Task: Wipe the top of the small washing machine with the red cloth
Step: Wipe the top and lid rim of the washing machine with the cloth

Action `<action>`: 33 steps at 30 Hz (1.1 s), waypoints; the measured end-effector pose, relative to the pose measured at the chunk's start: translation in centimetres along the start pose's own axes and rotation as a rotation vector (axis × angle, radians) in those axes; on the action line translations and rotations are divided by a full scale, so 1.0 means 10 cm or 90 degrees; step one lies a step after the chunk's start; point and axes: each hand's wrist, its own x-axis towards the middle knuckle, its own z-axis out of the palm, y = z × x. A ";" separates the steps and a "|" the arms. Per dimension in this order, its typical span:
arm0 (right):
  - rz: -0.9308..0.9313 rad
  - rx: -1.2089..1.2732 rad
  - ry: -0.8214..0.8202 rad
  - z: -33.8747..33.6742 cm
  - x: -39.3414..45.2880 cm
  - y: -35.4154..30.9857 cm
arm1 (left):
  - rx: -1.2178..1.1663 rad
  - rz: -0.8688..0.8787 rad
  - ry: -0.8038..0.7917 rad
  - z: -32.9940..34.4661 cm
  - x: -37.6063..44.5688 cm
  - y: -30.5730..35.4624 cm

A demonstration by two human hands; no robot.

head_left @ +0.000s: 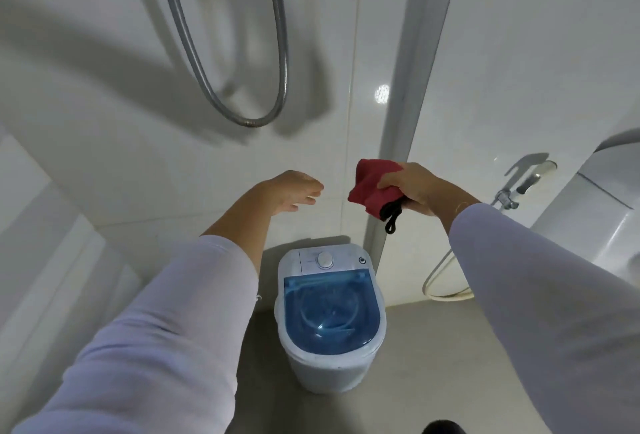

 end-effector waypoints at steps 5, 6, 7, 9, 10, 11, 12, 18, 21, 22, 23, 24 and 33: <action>-0.043 0.014 0.042 0.15 0.54 0.70 | 0.135 0.002 0.025 0.29 0.57 -0.61; -0.053 0.002 0.046 0.17 0.63 0.83 | 0.163 0.008 0.033 0.35 0.67 -0.73; -0.061 -0.010 0.051 0.20 0.72 0.97 | 0.191 0.014 0.040 0.41 0.78 -0.85; -0.073 -0.014 0.065 0.24 0.89 1.23 | 0.247 0.031 0.052 0.53 0.96 -1.08; -0.082 -0.015 0.068 0.27 0.95 1.36 | 0.275 0.041 0.059 0.59 1.03 -1.18; -0.090 -0.016 0.070 0.29 1.02 1.48 | 0.298 0.050 0.067 0.66 1.10 -1.28; -0.099 -0.016 0.074 0.31 1.07 1.60 | 0.315 0.058 0.077 0.72 1.16 -1.38; -0.147 -0.008 0.120 0.41 0.99 2.10 | 0.373 0.095 0.118 1.04 1.22 -1.84; -0.145 -0.006 0.124 0.42 0.80 2.26 | 0.399 0.102 0.120 1.15 1.08 -1.94; -0.144 -0.009 0.131 0.41 0.75 2.31 | 0.413 0.103 0.120 1.17 1.03 -1.96; -0.146 -0.010 0.143 0.40 0.70 2.34 | 0.423 0.106 0.121 1.19 0.99 -1.97; -0.149 -0.010 0.159 0.40 0.66 2.37 | 0.429 0.112 0.124 1.20 0.94 -1.98; -0.155 -0.085 0.257 0.29 0.56 2.61 | 0.506 0.139 0.176 1.49 0.80 -2.12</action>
